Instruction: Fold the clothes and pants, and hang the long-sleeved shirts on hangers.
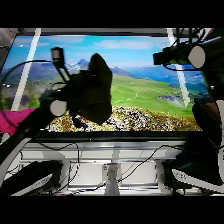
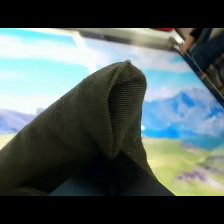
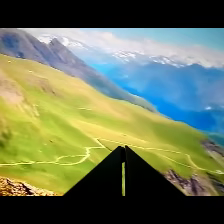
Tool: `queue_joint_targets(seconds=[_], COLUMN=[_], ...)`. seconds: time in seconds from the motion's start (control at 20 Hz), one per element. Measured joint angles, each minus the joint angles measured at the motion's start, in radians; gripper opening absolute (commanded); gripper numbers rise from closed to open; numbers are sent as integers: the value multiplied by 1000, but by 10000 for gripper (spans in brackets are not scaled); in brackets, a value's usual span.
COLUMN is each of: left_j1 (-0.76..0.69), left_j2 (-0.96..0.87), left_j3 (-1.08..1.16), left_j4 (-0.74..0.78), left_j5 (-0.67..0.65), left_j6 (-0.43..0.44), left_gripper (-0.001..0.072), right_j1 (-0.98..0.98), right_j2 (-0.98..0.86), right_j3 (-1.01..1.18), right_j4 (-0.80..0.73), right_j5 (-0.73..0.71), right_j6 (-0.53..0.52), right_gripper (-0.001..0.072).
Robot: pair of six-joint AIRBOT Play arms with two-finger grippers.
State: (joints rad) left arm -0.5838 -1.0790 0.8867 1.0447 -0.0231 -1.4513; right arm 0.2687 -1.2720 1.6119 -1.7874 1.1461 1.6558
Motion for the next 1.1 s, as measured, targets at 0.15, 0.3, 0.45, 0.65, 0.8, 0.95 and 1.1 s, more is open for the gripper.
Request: queue_joint_targets(seconds=[0.15,0.3,0.45,0.65,0.8,0.95,1.1], left_j1=[-80,-119,-135,-139,-122,-72,10], left_j2=[-126,-208,-240,-238,-213,-162,-94], left_j3=[27,54,66,71,72,72,72], left_j4=[-1,-1,0,1,2,3,4], left_j5=[80,116,132,135,106,52,-56], left_j6=[-8,-11,-12,-10,26,67,85], left_gripper=[35,47,611,702,701,700,700], right_j1=[-93,-159,-197,-212,-216,-217,-216], right_j2=[-1,-4,-13,-45,-74,-100,-124], right_j3=[-2,-6,-9,-10,-13,-43,-119], right_j4=[0,2,5,55,132,274,428], right_j5=[24,37,49,94,116,128,132], right_j6=[-8,-19,-42,-158,-256,-422,-610], right_gripper=[57,57,57,153,180,453,475])
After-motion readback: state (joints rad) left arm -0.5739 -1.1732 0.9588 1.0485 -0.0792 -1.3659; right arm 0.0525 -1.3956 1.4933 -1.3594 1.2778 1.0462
